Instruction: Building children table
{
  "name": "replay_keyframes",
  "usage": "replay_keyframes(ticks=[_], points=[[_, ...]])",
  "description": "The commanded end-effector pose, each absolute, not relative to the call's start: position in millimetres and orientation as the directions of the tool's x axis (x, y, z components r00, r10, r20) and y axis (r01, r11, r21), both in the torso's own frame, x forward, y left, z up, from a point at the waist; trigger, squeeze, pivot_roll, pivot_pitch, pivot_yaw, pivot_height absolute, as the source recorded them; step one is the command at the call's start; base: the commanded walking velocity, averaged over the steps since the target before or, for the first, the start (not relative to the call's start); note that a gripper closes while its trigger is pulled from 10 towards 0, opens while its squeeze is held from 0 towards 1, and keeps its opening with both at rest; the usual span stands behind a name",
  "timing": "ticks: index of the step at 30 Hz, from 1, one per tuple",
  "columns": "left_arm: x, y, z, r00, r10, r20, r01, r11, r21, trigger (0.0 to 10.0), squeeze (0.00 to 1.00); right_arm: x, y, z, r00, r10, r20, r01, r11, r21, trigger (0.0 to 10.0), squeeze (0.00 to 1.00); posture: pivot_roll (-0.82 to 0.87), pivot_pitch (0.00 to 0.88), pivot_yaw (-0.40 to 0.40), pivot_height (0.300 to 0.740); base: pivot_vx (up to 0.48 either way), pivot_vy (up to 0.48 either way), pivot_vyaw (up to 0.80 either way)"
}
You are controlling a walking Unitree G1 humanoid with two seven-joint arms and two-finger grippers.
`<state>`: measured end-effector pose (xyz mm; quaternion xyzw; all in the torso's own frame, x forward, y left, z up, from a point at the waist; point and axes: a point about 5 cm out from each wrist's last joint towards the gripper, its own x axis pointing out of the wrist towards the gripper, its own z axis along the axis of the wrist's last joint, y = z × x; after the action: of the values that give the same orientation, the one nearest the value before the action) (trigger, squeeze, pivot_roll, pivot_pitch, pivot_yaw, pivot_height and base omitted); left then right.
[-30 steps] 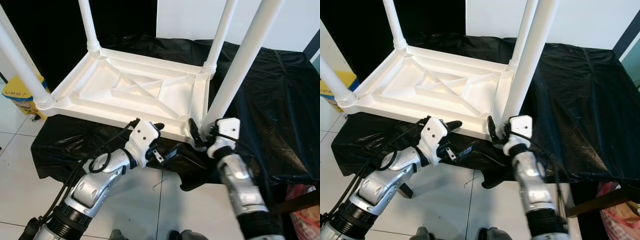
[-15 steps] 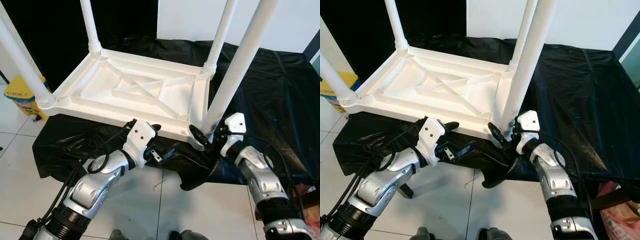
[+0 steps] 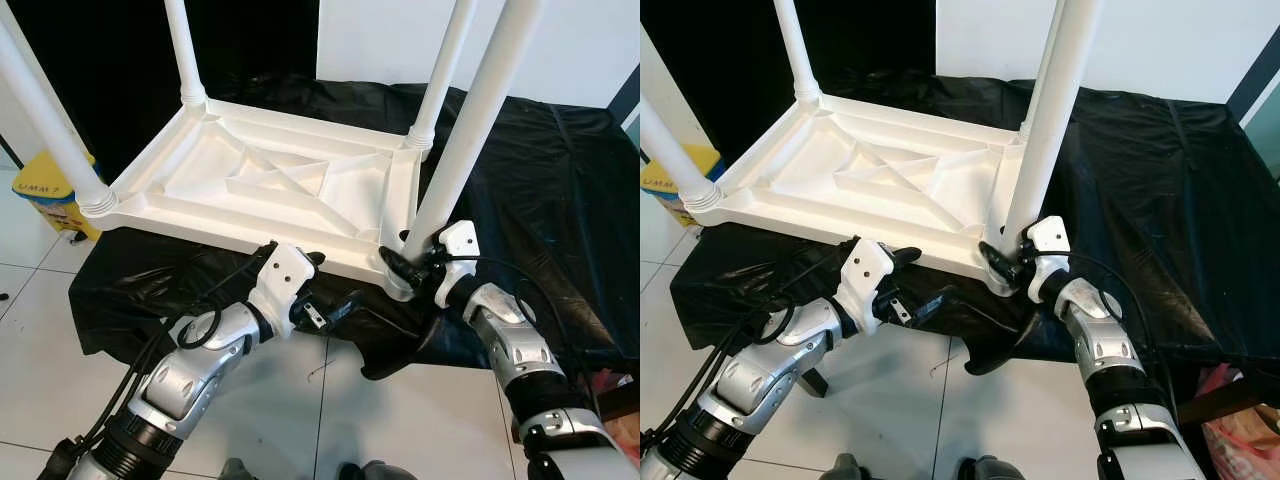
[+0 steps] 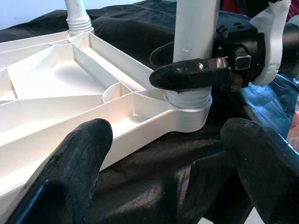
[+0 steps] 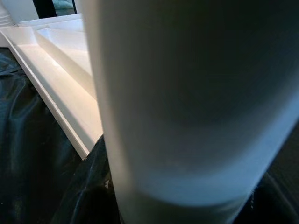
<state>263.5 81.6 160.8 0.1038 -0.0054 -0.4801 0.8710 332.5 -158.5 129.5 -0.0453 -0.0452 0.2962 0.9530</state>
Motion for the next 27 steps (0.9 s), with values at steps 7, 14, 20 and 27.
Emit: replay_keyframes(ticks=[7, 14, 20, 27], points=[[257, 77, 160, 0.419, -0.9, -0.119, 0.898, 0.392, 0.199, 10.0, 0.0, 331, -164, 115, 0.884, 0.468, 0.006, -0.465, 0.88, -0.1, 0.0, 0.0, 0.05, 0.07, -0.073, 0.74, 0.0, 0.0, 0.0], [260, 76, 159, 0.439, -0.891, -0.115, 0.889, 0.412, 0.2, 10.0, 0.0, 325, -155, 112, 0.933, 0.356, 0.046, -0.354, 0.934, -0.045, 10.0, 0.0, 0.04, 0.076, -0.08, 0.74, 0.0, 0.0, 0.0], [261, 75, 161, 0.452, -0.886, -0.104, 0.882, 0.426, 0.201, 10.0, 0.0, 322, -146, 108, 0.984, 0.169, 0.052, -0.17, 0.985, 0.004, 10.0, 0.0, 0.05, 0.084, -0.085, 0.74, 0.0, 0.0, 0.0], [262, 76, 160, 0.47, -0.876, -0.104, 0.873, 0.445, 0.2, 10.0, 0.0, 314, -126, 105, 0.996, 0.072, 0.059, -0.076, 0.995, 0.061, 10.0, 0.0, 0.05, 0.089, -0.092, 0.74, 0.0, 0.0, 0.0]])
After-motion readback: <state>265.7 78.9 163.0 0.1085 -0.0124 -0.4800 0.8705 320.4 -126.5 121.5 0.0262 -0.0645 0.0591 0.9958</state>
